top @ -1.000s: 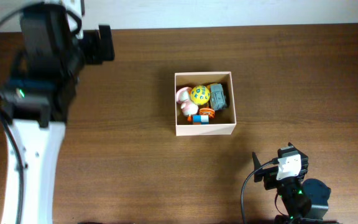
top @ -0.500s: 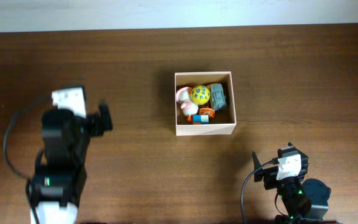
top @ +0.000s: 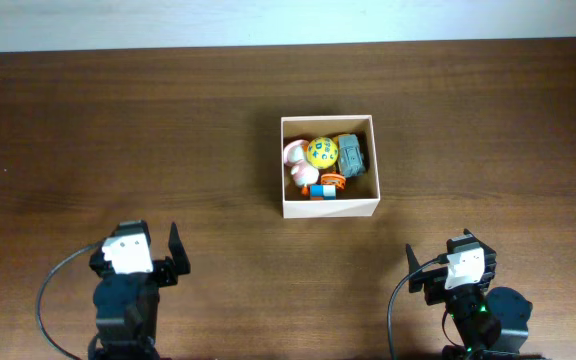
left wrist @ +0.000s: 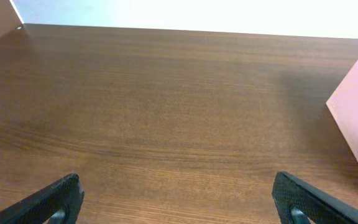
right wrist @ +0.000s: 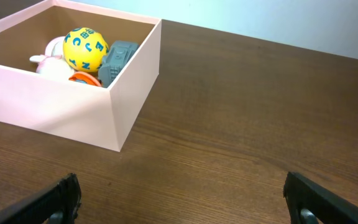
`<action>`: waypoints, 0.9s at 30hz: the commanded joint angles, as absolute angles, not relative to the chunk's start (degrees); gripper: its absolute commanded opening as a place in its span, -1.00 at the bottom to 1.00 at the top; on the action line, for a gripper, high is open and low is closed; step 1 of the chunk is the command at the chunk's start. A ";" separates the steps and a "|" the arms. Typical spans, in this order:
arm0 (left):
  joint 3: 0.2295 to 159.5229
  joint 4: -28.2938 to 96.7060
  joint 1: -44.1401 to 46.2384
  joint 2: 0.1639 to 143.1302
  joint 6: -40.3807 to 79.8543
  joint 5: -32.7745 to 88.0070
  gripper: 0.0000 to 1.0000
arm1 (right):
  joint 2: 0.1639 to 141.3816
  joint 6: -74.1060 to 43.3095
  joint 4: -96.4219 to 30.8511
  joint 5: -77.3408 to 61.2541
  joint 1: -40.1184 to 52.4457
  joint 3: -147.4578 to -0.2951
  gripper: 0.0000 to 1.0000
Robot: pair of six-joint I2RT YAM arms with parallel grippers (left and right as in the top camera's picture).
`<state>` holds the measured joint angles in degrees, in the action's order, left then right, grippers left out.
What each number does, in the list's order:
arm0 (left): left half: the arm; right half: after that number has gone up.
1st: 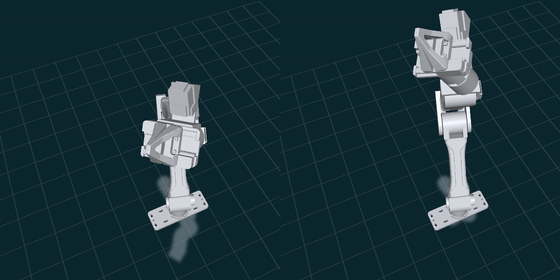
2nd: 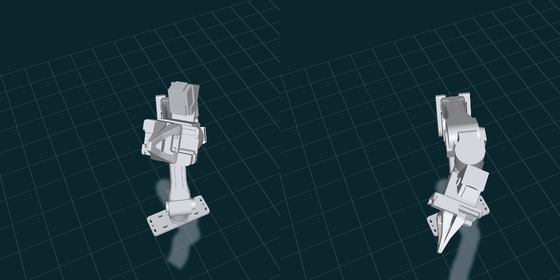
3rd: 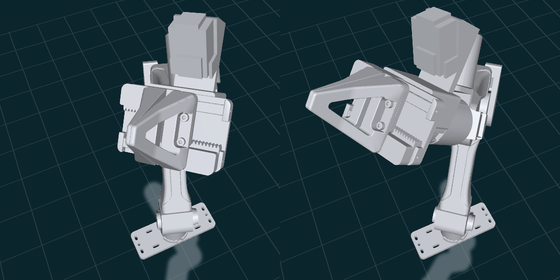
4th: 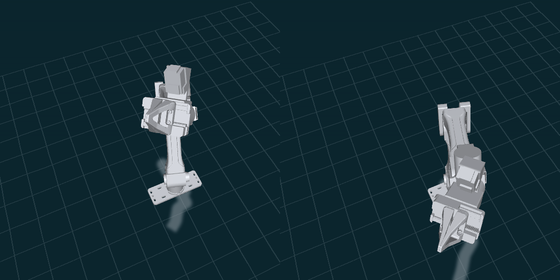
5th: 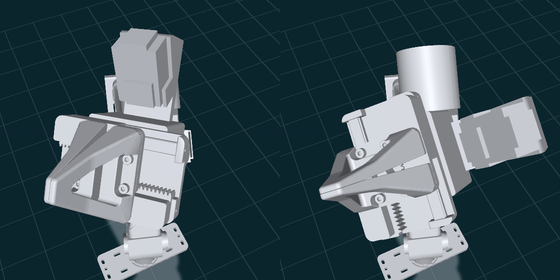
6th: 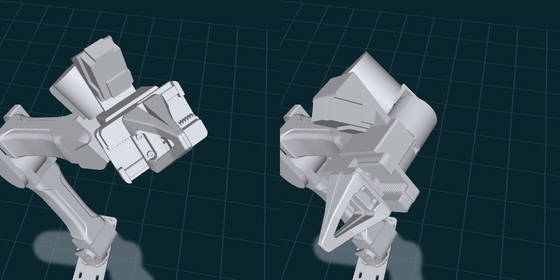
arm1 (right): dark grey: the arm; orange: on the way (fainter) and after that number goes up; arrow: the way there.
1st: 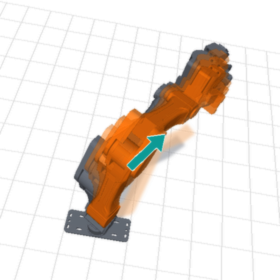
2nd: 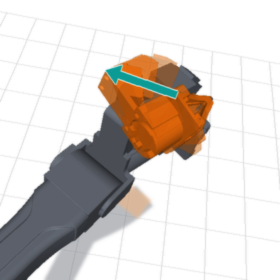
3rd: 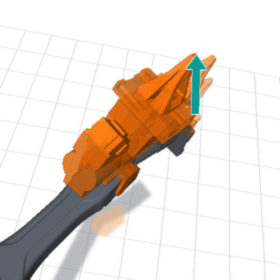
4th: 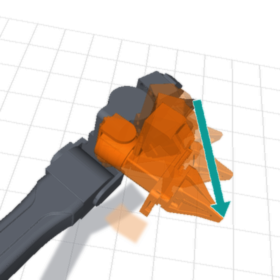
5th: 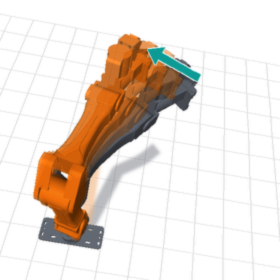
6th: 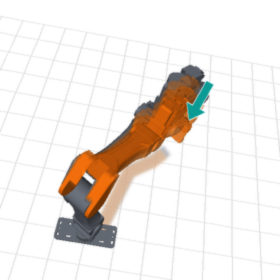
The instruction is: Pack container
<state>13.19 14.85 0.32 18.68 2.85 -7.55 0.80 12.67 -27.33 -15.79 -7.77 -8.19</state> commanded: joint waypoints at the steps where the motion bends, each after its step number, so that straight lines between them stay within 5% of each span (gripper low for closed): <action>1: 10.59 14.28 0.03 14.52 2.83 -7.14 0.98 | 0.19 13.08 -27.22 -16.29 -7.42 -7.77 0.98; 27: 4.40 13.74 -0.91 0.30 2.81 -7.35 0.98 | 0.19 13.08 -27.22 -16.29 -7.40 -7.77 0.98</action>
<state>4.89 14.04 -0.54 0.89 2.85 -7.55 0.80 12.64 -27.33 -15.79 -7.77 -8.19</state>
